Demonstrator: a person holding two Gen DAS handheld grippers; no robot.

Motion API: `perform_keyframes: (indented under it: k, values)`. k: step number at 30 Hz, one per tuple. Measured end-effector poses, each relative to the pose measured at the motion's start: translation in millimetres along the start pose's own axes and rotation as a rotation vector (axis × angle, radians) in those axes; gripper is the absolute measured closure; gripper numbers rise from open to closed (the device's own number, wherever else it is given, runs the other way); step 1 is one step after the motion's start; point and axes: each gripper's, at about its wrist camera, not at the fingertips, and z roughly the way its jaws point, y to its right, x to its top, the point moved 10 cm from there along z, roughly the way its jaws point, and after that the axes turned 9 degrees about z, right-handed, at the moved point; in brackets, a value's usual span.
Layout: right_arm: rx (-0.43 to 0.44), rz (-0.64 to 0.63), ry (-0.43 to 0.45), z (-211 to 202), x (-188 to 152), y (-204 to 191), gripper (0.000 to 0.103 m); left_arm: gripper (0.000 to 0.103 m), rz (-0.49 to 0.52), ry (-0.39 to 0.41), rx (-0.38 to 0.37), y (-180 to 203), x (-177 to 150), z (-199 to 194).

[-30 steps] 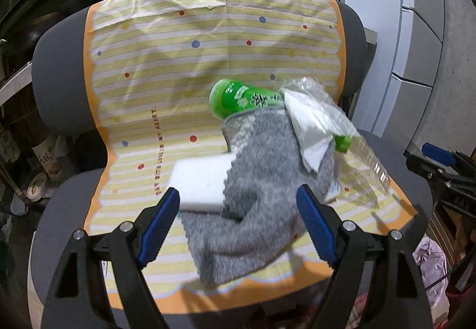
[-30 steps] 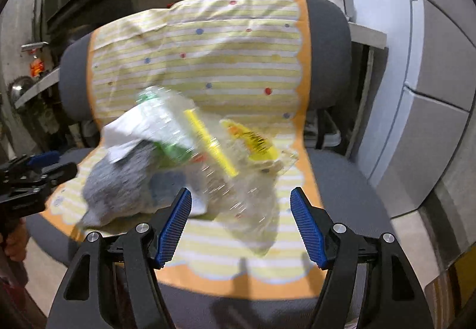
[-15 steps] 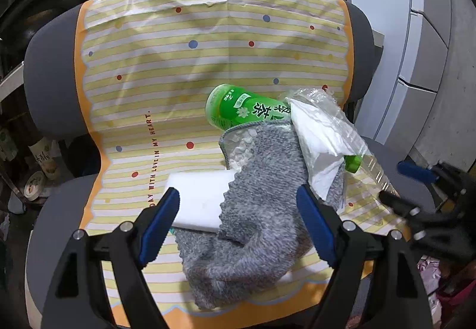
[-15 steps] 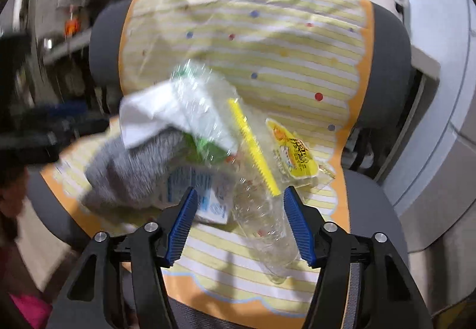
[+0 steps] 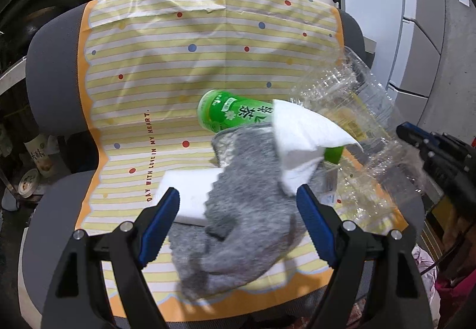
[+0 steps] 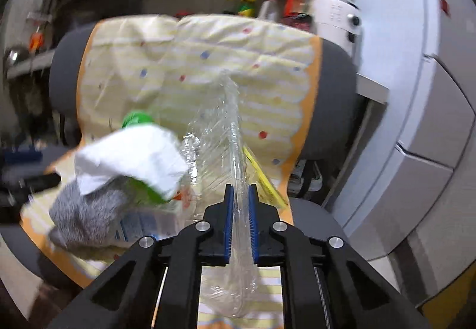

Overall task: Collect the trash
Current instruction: 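Grasp the clear plastic container with the right gripper while the left gripper returns to the chair, then grasp the white tissue with the left gripper while the right gripper holds the container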

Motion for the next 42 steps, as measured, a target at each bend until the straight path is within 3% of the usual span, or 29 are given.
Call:
perform_keyframes:
  k: [10, 18, 24, 27, 29, 30, 32, 37, 42]
  values:
    - [-0.06, -0.006, -0.061, -20.9, -32.5, 18.6, 0.094, 0.025, 0.028, 0.039, -0.066, 16.6, 8.1, -4.6]
    - [-0.068, -0.009, -0.063, -16.5, -37.4, 20.5, 0.094, 0.025, 0.069, 0.0, -0.14, 30.6, 30.3, 43.7]
    - [-0.072, 0.0, -0.062, -13.8, -34.1, 24.1, 0.094, 0.025, 0.256, -0.041, -0.042, 54.3, 29.4, 70.1]
    - [-0.072, 0.008, -0.059, -12.9, -33.0, 25.0, 0.095, 0.048, 0.26, -0.046, -0.016, 52.1, 31.0, 76.5]
    - [-0.072, 0.017, -0.051, -13.4, -30.7, 26.3, 0.095, 0.067, 0.216, -0.02, -0.052, 47.7, 36.7, 72.9]
    - [-0.072, 0.021, -0.047, -13.6, -29.9, 26.6, 0.096, 0.083, 0.192, -0.007, -0.078, 45.9, 40.9, 70.0]
    - [-0.073, 0.037, -0.031, -14.4, -24.8, 28.9, 0.096, 0.103, 0.157, 0.01, -0.102, 42.3, 47.6, 65.9]
    - [-0.079, 0.08, 0.034, -30.9, -7.4, 36.0, 0.097, 0.103, 0.068, 0.131, -0.129, 31.6, 71.3, 26.2]
    - [-0.121, 0.091, 0.092, -63.8, 6.3, 46.2, 0.097, 0.103, 0.042, 0.244, -0.149, 42.1, 82.8, -29.5]
